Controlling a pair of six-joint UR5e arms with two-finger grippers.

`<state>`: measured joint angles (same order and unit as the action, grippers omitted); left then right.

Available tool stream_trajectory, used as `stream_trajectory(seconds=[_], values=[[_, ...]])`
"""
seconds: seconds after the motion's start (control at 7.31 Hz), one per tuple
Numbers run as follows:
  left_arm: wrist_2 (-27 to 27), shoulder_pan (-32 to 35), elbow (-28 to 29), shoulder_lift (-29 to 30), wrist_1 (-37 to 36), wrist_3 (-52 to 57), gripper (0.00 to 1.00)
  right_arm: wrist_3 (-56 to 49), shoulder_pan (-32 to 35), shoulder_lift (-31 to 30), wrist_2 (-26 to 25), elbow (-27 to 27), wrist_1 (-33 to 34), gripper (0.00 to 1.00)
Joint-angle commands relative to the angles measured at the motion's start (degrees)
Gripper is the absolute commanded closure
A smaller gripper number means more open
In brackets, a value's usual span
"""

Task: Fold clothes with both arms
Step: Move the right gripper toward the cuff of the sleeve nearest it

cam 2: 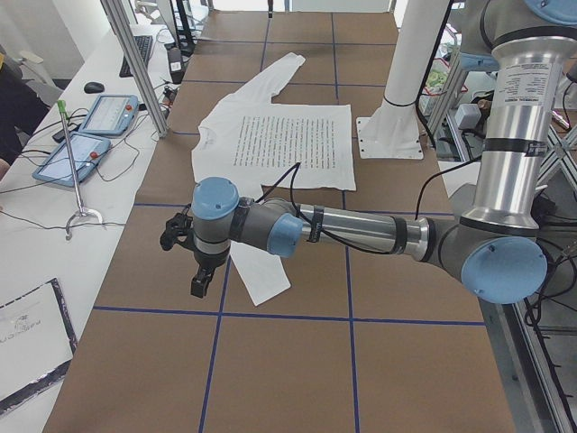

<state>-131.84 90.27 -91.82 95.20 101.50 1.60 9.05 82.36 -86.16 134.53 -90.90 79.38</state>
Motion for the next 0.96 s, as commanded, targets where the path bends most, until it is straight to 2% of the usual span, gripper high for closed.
stream_trajectory(seconds=[0.0,0.27,0.41,0.68,0.82], values=[[0.0,-0.01,-0.46,-0.02,0.1,-0.1,0.01,3.57,-2.81,-2.77,1.77,1.95,-7.82,0.0],[0.0,-0.01,-0.47,-0.02,0.01,-0.19,0.01,9.64,-4.57,-4.27,4.06,4.4,-9.31,0.01],[0.0,-0.01,-0.47,-0.02,0.01,-0.19,0.01,17.59,-5.36,-4.97,4.77,4.59,-11.77,0.04],[0.0,-0.01,-0.82,0.07,0.01,-0.28,0.01,36.21,-11.49,-6.56,2.94,6.77,-25.51,0.09],[0.0,-0.01,-0.73,0.07,0.01,-0.28,0.01,42.39,-14.92,-6.74,-0.47,8.62,-31.85,0.11]])
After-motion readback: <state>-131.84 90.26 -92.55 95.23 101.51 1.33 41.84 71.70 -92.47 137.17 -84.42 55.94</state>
